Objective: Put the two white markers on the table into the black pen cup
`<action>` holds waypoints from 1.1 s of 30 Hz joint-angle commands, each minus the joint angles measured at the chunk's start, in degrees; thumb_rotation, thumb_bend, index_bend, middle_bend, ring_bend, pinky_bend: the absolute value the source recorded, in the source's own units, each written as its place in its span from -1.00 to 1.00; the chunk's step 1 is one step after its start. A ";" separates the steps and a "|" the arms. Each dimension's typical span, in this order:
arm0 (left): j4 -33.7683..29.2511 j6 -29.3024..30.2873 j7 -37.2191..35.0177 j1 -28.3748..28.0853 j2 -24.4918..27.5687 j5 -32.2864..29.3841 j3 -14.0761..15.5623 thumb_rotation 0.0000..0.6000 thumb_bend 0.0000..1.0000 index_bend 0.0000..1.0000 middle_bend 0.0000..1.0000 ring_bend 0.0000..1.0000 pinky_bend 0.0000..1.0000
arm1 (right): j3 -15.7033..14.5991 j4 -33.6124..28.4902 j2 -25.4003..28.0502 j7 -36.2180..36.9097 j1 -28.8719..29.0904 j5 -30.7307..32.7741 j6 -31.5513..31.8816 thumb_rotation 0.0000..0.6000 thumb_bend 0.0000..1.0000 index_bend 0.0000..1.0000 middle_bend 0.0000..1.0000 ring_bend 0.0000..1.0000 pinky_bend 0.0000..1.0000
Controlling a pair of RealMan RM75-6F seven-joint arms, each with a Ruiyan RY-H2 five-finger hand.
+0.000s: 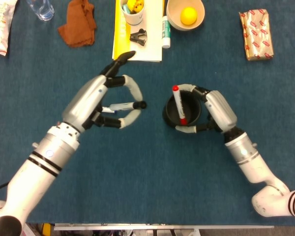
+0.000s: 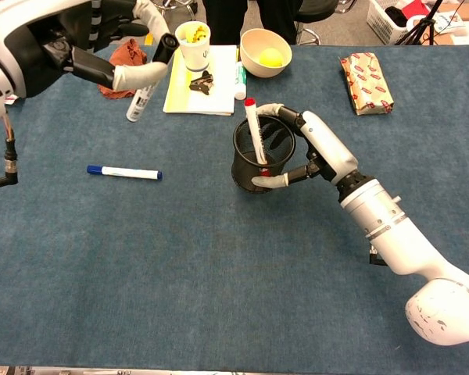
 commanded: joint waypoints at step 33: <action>4.58 -2.53 -6.07 -7.36 -9.96 -4.50 -1.98 1.00 -0.33 0.38 -1.00 -1.00 -1.00 | 1.24 -0.40 -5.15 -2.12 6.26 0.40 -2.98 1.00 -1.00 -0.09 0.05 -0.13 -0.17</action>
